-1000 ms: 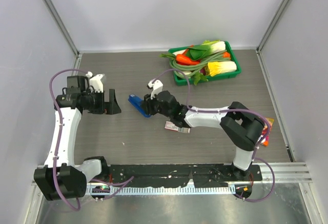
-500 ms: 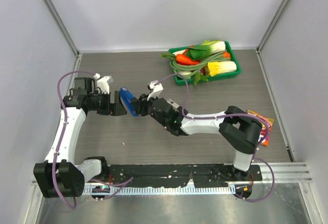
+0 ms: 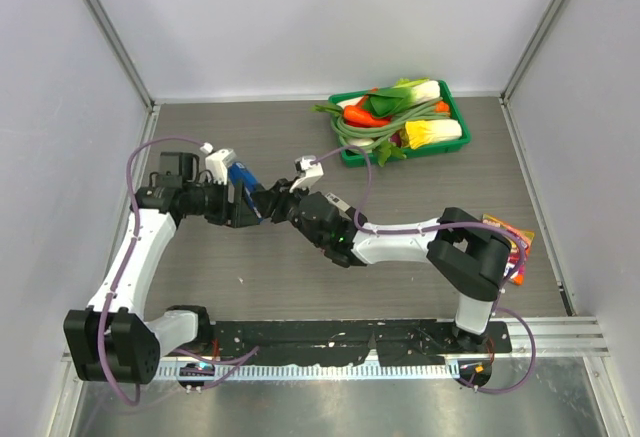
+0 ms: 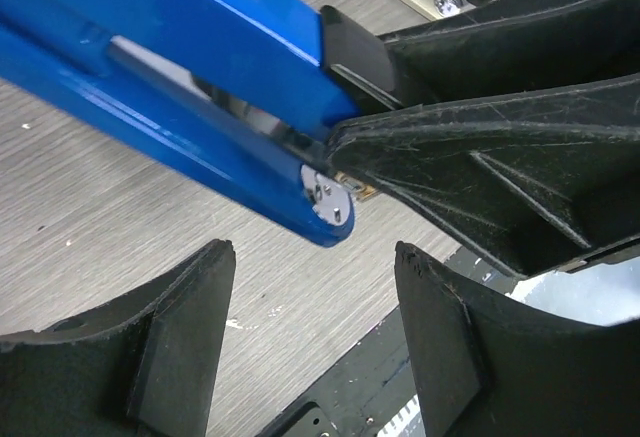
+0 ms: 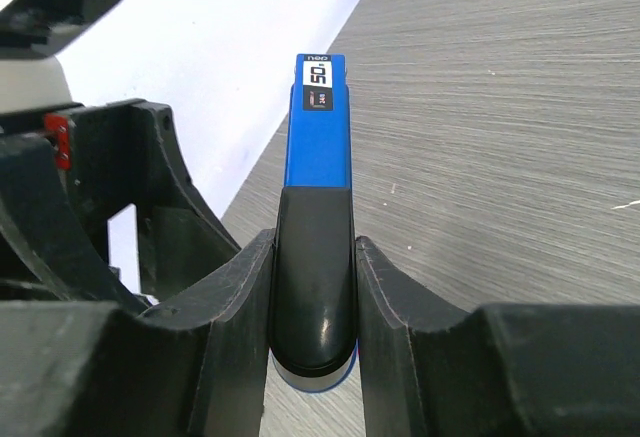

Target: Unload the staples from the stapler

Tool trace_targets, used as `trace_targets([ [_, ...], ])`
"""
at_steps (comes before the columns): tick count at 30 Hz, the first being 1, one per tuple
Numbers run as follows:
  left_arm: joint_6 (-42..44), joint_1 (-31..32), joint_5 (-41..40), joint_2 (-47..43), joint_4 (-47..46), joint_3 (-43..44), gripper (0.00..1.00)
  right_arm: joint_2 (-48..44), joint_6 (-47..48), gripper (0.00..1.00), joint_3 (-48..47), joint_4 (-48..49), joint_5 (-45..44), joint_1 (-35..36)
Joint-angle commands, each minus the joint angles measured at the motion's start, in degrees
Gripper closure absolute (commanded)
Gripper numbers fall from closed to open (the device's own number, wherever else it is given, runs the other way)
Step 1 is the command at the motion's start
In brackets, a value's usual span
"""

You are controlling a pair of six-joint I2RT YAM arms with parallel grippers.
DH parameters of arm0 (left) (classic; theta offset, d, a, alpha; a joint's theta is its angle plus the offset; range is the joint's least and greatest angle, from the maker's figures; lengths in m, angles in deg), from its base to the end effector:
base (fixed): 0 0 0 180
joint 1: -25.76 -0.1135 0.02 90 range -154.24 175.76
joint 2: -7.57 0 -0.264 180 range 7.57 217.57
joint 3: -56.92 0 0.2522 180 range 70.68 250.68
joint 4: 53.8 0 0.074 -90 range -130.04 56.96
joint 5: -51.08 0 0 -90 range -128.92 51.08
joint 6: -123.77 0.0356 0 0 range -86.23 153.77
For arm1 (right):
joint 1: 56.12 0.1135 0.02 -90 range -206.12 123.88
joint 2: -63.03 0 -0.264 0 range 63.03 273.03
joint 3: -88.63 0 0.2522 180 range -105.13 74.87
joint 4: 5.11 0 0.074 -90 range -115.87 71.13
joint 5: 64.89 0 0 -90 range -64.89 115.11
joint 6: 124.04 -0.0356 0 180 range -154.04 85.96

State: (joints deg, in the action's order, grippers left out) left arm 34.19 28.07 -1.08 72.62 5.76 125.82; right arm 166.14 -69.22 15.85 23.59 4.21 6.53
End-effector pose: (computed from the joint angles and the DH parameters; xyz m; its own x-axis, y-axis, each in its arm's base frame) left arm 0.2167 -0.0306 0.2854 -0.8227 0.0390 -0.5671 0.3832 0.7749 -0.5027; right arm 0.1972 0.3537 0.2402 -0.3944 0.4091 -0.8229 -0.5368 0.6242 0.5676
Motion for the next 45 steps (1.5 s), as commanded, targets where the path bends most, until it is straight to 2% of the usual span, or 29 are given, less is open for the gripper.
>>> trace_targets([
  [1,0.28,0.86,2.5,-0.11,-3.17,-0.73,0.3,-2.83,-5.42,0.99,-1.88,10.71,-0.72,0.98],
  [4,0.8,0.86,2.5,-0.11,-3.52,-0.91,0.3,-2.83,-6.48,0.99,-1.71,11.33,-0.28,1.16],
  [6,0.98,0.86,2.41,-0.63,-3.88,-0.91,0.34,-3.0,-6.48,0.99,-1.53,11.33,-0.1,1.24],
  [7,1.07,0.86,2.23,-0.81,-4.05,-1.08,0.36,-3.18,-6.66,0.99,-1.53,11.33,-0.01,1.24],
  [8,1.15,0.86,2.32,-1.16,-4.84,-1.43,0.45,-3.27,-7.01,0.99,-1.44,11.33,0.25,1.24],
  [12,1.51,0.86,3.28,-2.56,-5.99,-2.22,0.67,-3.09,-8.41,0.99,-0.83,11.68,1.13,1.24],
  [17,4.05,0.86,2.59,-2.83,-4.93,-2.22,0.76,-3.26,-8.59,0.99,0.14,11.77,1.22,1.24],
  [21,7.3,0.86,-1.27,-3.09,-3.44,-1.96,0.83,-4.32,-7.19,0.99,0.93,10.29,2.01,1.24],
  [26,11.7,0.95,-9.01,-3.18,-3.0,-2.49,1.0,-6.34,-5.34,0.99,3.82,7.99,2.97,1.07],
  [38,18.56,3.4,-20.87,-7.31,-8.62,-8.11,1.0,-13.72,-0.24,0.99,13.23,2.99,3.85,0.28],
  [45,24.35,12.18,-34.84,-8.54,-14.94,-12.24,1.0,-17.49,6.43,0.99,14.73,-1.84,8.94,-0.78],
])
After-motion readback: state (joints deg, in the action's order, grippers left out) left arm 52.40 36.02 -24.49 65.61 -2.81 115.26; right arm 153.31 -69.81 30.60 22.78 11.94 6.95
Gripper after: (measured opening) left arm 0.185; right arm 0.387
